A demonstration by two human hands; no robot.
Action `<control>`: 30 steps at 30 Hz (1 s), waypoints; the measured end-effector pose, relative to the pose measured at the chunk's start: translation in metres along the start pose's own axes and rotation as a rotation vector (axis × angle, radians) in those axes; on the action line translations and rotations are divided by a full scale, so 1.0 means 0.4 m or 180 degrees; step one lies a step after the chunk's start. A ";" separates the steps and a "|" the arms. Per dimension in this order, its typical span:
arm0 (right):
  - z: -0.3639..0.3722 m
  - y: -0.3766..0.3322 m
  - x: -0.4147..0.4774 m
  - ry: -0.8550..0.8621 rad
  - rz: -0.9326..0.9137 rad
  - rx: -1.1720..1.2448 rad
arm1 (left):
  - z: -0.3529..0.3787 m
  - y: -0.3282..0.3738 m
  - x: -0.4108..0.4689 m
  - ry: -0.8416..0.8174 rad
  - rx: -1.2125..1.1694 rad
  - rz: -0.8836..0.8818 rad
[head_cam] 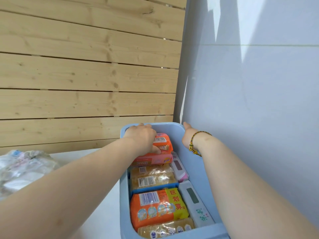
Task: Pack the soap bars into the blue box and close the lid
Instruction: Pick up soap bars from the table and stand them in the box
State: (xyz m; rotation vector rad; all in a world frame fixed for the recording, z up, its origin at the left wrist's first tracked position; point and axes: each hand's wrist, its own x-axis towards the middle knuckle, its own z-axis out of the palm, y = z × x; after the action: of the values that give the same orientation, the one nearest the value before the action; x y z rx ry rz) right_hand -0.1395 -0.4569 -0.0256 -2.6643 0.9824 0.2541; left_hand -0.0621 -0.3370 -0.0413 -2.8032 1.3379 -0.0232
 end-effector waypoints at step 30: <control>0.131 -0.300 -0.222 -0.0228 -0.1571 0.0949 | 0.246 -0.314 -0.593 -0.0607 -0.0103 0.0065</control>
State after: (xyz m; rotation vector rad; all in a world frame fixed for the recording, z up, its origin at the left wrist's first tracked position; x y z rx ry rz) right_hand -0.1310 -0.2991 -0.0268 -2.4970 0.2894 0.0839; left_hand -0.1106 -0.0711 -0.1341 -2.7344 1.3332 0.2613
